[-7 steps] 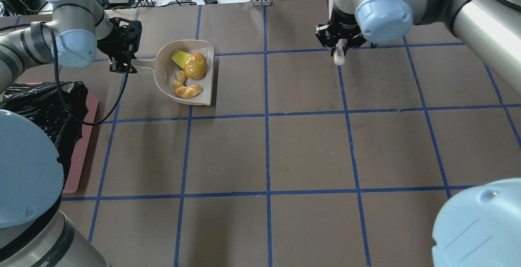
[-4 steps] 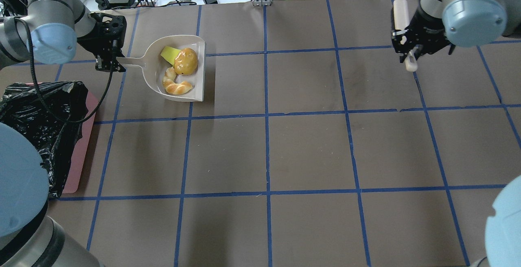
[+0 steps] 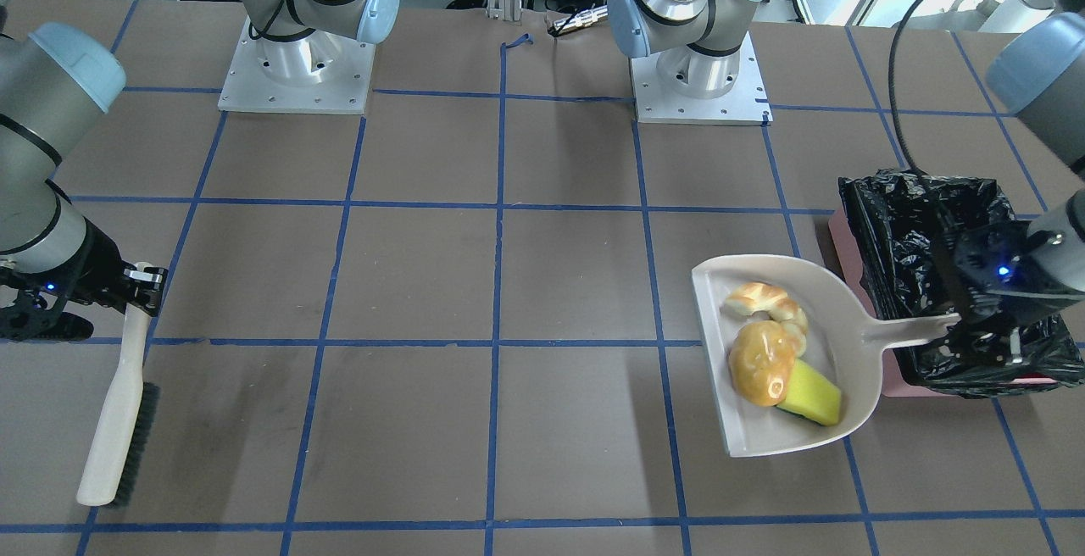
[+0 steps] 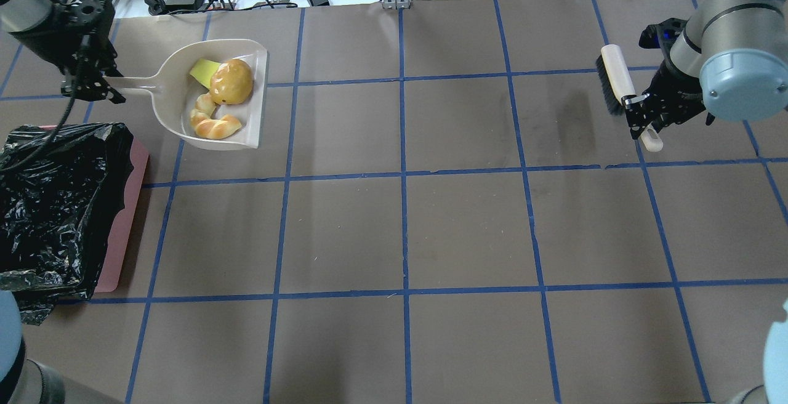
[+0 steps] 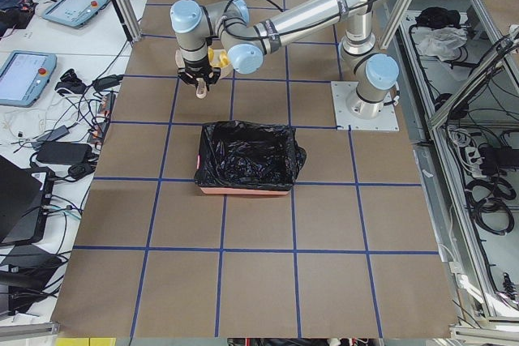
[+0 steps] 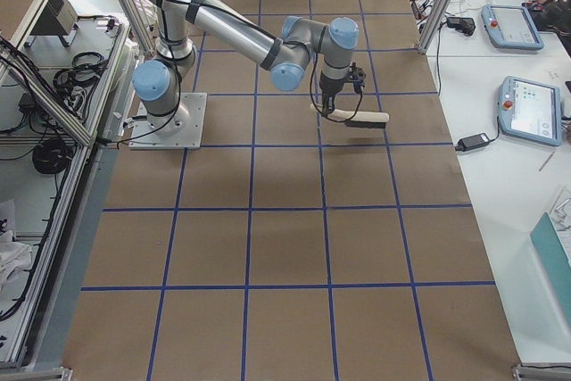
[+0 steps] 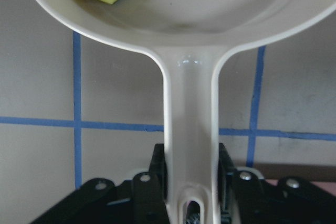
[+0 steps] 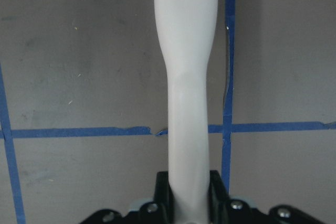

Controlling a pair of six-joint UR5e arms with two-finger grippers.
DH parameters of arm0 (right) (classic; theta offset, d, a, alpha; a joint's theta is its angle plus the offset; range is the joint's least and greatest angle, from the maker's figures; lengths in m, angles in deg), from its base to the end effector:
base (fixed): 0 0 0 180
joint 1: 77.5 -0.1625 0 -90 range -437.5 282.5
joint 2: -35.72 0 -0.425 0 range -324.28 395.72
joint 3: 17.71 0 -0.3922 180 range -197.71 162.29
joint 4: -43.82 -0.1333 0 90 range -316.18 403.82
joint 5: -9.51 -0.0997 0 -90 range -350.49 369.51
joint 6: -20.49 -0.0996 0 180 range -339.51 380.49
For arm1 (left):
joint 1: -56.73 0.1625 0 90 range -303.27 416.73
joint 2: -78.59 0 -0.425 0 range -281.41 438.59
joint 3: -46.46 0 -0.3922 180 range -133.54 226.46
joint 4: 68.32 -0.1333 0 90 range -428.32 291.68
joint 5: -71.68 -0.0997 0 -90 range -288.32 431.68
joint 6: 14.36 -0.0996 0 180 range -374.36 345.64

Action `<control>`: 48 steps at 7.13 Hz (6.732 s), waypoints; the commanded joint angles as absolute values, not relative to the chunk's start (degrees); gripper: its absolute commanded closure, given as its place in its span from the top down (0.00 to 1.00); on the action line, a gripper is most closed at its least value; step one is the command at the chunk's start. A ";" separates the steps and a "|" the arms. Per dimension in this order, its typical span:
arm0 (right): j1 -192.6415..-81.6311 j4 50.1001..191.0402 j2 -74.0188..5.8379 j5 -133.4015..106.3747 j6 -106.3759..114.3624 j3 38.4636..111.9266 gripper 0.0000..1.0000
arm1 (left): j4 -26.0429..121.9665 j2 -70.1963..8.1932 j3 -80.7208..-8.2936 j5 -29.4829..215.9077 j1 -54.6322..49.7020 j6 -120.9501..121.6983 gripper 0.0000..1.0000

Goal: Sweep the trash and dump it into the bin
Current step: 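Carry the dustpan over the black trash bag with the left gripper, then tilt the dustpan with the left gripper to dump the toys into the bag, then bring the empty dustpan back and lower it onto the table with the left gripper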

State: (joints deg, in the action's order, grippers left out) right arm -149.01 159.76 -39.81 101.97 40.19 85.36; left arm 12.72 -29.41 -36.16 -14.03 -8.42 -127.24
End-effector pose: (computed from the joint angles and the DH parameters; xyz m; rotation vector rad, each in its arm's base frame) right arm -0.0523 -0.5633 0.2904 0.0338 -3.1093 -0.0629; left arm 0.1301 -0.6159 0.3923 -2.1433 -2.2207 0.0917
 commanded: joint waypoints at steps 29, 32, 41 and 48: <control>-145.70 152.93 -42.32 99.43 40.47 79.51 1.00 | -10.31 -18.97 -44.95 -44.48 8.21 -148.21 0.00; -152.71 149.04 -46.09 99.25 30.65 77.83 1.00 | -8.13 -19.59 -42.57 -25.68 5.94 -148.83 0.00; -165.13 136.29 -57.81 100.04 21.99 74.15 1.00 | -5.92 -38.53 -40.02 -13.35 -16.29 -115.46 0.00; -164.96 136.72 -55.51 99.77 22.69 74.05 1.00 | -7.15 -44.98 -36.15 -16.74 -20.35 -120.35 0.00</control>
State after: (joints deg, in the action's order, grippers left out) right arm -164.98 136.59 -55.67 99.93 22.69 74.06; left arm -7.07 -44.96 -36.21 -16.15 -20.21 -119.46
